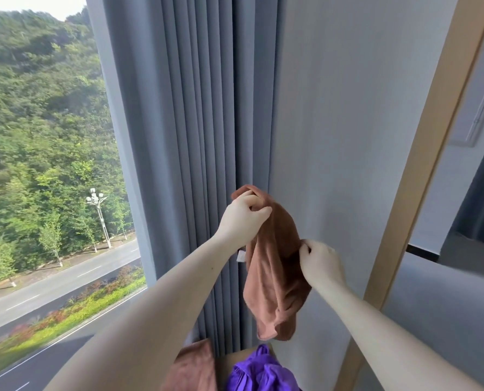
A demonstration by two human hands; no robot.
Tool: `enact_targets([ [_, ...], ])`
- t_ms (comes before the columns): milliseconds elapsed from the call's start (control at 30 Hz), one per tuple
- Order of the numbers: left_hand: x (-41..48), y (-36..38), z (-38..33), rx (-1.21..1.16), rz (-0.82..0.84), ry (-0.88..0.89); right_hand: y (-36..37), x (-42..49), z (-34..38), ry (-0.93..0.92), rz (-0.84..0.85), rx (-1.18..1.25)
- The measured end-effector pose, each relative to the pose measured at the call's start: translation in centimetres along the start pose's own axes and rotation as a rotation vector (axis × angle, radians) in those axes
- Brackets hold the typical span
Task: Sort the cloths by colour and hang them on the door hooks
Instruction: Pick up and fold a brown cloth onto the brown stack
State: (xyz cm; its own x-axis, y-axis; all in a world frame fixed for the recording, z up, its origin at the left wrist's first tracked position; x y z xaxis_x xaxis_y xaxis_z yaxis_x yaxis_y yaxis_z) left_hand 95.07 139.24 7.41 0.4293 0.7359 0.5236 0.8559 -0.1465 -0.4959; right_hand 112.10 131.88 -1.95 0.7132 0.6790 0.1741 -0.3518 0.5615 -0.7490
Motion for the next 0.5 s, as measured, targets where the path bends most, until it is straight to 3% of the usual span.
enact_targets([
  [100,0.5,-0.3,0.9,0.006,0.0,-0.057,-1.5,0.9,1.7,-0.039,-0.031,0.269],
  [233,0.2,-0.5,1.4,-0.045,-0.019,-0.13,-3.2,1.8,3.0,0.339,0.313,1.005],
  [300,0.1,-0.5,1.5,-0.049,-0.018,-0.154,-4.2,1.8,3.6,0.406,0.481,1.232],
  [400,0.2,-0.5,1.7,-0.139,-0.001,-0.247,-5.3,1.4,4.6,0.41,0.647,1.393],
  [500,0.0,-0.2,1.6,-0.252,0.099,-0.311,-6.1,1.0,5.6,0.355,0.708,1.461],
])
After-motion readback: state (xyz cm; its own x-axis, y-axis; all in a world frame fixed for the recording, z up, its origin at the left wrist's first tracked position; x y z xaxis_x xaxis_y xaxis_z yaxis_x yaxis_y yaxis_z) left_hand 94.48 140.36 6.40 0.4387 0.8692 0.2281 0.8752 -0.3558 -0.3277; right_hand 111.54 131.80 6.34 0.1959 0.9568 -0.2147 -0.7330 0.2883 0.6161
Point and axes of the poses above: each hand's wrist, its own x-axis towards the middle knuckle, its own y-axis out of the palm, z = x × y, the point moved 2 cm from there along x, towards the middle knuckle, and after that the axes turned 12 degrees about y, right-handed, at the moved point
